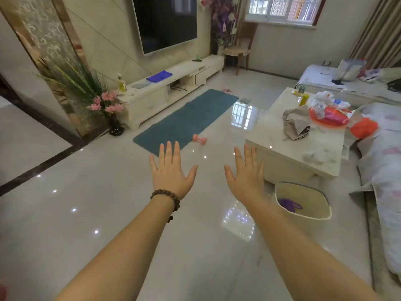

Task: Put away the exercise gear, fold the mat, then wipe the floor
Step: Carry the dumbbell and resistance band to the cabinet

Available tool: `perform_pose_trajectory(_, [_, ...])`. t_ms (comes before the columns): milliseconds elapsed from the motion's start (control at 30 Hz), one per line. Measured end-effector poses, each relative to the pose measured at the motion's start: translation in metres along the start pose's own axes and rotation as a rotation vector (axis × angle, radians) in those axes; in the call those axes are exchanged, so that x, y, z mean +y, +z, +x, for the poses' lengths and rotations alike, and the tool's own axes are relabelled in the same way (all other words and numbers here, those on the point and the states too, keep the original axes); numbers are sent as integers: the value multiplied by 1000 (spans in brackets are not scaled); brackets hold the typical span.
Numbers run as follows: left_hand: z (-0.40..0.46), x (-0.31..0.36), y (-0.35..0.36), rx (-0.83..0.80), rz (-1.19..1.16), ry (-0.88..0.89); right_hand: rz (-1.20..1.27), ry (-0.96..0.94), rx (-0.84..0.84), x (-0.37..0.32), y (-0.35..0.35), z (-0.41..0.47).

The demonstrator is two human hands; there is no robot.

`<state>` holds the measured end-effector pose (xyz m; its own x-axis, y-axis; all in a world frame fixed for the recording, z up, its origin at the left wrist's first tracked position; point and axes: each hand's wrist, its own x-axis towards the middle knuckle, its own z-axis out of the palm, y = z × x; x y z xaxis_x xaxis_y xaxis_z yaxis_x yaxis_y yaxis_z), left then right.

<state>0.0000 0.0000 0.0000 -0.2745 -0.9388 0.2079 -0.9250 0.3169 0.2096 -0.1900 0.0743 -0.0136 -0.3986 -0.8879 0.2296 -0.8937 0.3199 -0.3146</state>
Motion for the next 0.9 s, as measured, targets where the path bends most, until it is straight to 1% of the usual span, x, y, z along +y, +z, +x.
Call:
perform_pose_trajectory(100, [4,5,20,-37,27,-15,-40,14,-10,15,18,2])
perform_pose_trajectory(267, [28,8,62,-94,58,-12,-29,36,13,40,55,19])
perform_pose_trajectory(433, [77,3,105,-159,64,-25,-64,69,-124,56,91,67])
perform_pose_trajectory(533, [134,-2,129,-180,56,-44,-65,83,-135,60,115,119])
perform_pose_trajectory(667, [236,-5,159,-214,53,-53,-73,100,-176,61,147,217])
perform_pose_trajectory(767, [319,-8,175,-238,51,-63,-73,139,-194,61,161,293])
perform_pose_trajectory(900, [418,-9,190,-226,48,-81,-107,191,-233,65,174,378])
